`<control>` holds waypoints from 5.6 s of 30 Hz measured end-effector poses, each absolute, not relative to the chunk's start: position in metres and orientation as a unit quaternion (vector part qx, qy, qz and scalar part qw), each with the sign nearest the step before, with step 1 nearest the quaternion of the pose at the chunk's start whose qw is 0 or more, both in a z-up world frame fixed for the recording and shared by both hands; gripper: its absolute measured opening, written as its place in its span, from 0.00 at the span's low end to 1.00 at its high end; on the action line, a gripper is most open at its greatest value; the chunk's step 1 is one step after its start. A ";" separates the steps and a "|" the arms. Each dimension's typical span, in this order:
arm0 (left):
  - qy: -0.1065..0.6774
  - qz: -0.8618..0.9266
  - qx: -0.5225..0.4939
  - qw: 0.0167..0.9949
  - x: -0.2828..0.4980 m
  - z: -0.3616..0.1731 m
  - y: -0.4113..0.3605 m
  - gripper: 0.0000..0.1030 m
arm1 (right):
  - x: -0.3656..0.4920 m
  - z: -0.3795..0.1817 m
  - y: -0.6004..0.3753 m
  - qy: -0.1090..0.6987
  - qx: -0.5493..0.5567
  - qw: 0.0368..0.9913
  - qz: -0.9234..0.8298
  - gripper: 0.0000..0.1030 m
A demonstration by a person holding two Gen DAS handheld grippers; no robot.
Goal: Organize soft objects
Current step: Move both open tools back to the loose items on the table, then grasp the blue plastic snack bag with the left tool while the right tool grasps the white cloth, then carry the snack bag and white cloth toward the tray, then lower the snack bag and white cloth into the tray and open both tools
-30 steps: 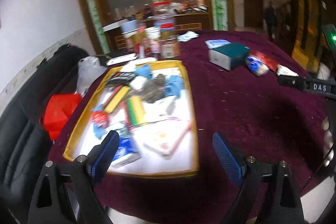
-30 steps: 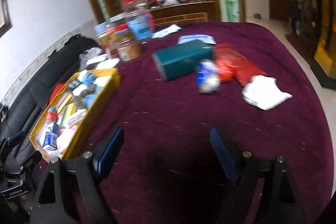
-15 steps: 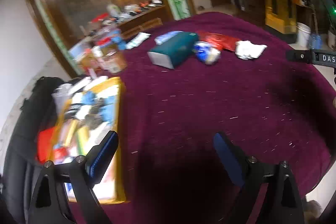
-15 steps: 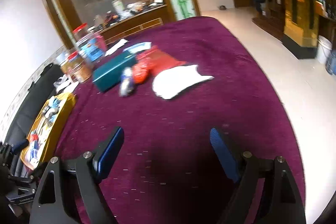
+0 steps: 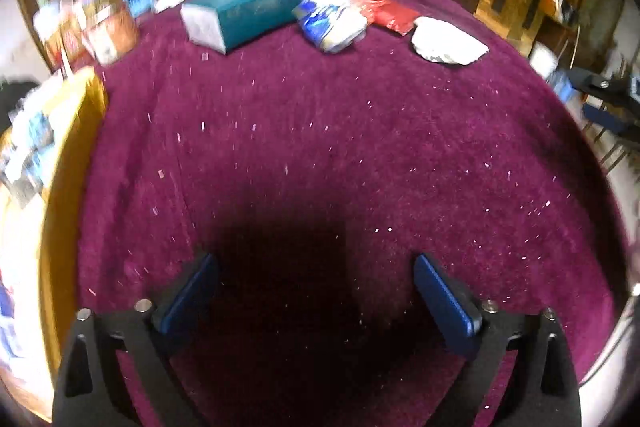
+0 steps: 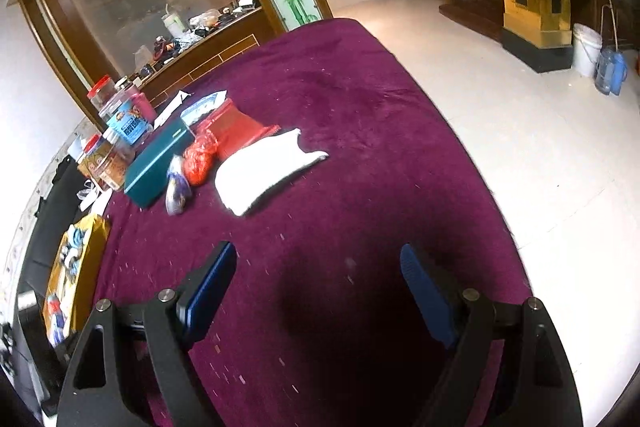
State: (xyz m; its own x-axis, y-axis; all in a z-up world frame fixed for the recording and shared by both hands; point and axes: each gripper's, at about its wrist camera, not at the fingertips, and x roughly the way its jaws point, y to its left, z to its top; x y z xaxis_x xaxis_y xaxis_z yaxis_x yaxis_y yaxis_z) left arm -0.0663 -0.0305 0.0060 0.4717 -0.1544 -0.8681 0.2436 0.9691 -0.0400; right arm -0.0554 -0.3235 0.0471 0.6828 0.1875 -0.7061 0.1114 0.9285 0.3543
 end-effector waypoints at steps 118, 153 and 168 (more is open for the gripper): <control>0.309 0.029 -0.047 0.949 -0.178 0.094 0.173 0.30 | -0.131 0.116 0.017 0.382 -0.012 0.880 0.283 0.26; 0.320 0.100 -0.196 0.921 -0.155 0.049 0.315 0.67 | -0.086 0.085 0.170 0.422 -0.061 0.826 0.369 0.26; 0.250 0.105 -0.216 0.938 -0.188 0.086 0.316 0.77 | -0.075 0.080 0.162 0.412 -0.056 0.843 0.343 0.60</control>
